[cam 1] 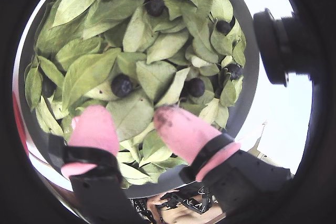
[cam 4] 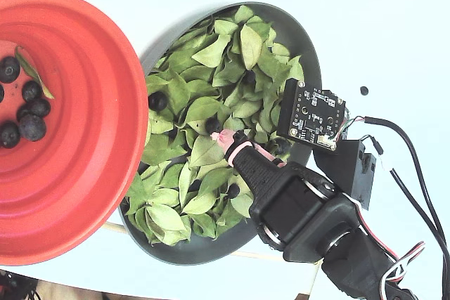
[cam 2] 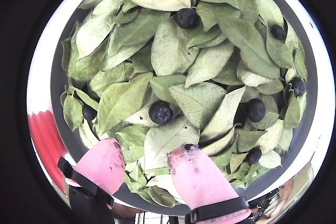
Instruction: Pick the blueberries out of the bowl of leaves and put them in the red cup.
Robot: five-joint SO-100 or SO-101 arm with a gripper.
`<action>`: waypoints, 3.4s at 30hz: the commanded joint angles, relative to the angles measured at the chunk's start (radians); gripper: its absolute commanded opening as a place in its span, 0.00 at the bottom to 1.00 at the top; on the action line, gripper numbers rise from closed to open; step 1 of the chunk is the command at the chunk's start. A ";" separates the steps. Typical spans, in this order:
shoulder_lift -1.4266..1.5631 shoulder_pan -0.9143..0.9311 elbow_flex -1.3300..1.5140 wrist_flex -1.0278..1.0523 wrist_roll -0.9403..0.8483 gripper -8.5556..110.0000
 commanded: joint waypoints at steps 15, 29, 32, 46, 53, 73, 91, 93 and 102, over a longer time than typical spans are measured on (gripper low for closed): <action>-0.067 0.018 -0.074 -0.071 0.003 0.21; -0.114 0.012 -0.103 -0.097 0.020 0.21; -0.121 0.009 -0.104 -0.101 0.025 0.21; -0.173 0.009 -0.120 -0.132 0.026 0.21; -0.187 0.006 -0.130 -0.138 0.032 0.21; -0.245 -0.002 -0.124 -0.184 0.043 0.20; -0.258 0.002 -0.121 -0.199 0.029 0.16; -0.262 0.002 -0.121 -0.199 0.029 0.16; -0.258 0.002 -0.110 -0.206 0.026 0.15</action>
